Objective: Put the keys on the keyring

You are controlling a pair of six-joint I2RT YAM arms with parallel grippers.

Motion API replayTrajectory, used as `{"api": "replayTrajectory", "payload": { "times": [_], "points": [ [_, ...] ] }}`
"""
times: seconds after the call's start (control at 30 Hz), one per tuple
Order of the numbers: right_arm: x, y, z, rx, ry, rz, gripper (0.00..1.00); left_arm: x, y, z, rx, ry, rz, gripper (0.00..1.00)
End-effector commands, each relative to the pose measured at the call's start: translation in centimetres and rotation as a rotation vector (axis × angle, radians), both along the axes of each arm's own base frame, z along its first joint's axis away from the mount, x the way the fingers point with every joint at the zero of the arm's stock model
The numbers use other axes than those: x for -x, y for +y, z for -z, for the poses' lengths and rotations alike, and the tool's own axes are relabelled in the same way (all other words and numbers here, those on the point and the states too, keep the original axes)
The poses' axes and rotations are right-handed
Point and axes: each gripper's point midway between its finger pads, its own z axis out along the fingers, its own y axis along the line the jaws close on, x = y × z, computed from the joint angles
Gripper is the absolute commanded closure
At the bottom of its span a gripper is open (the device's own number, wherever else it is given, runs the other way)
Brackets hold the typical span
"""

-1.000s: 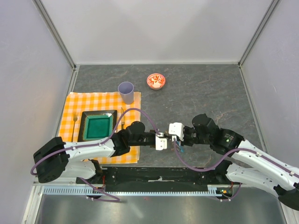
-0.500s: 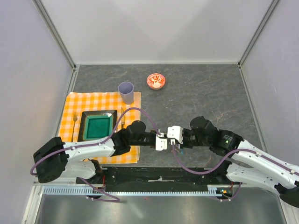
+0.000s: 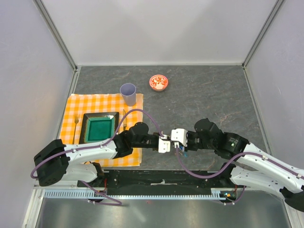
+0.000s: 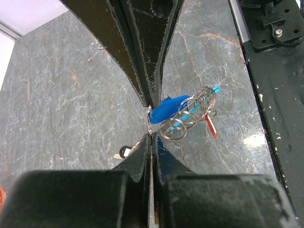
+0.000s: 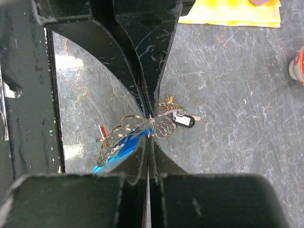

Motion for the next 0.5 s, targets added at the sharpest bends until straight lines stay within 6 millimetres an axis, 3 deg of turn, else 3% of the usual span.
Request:
{"api": "replayTrajectory", "payload": {
  "times": [0.0,0.47],
  "points": [
    [-0.66,0.31,-2.72,-0.050,-0.068,0.009,1.00,-0.58,-0.99,-2.41,0.053,-0.061,0.020,0.98],
    [-1.44,-0.22,-2.53,-0.040,-0.092,0.054,1.00,-0.73,-0.97,-2.37,0.052,-0.059,0.011,0.98]
  ]
}}
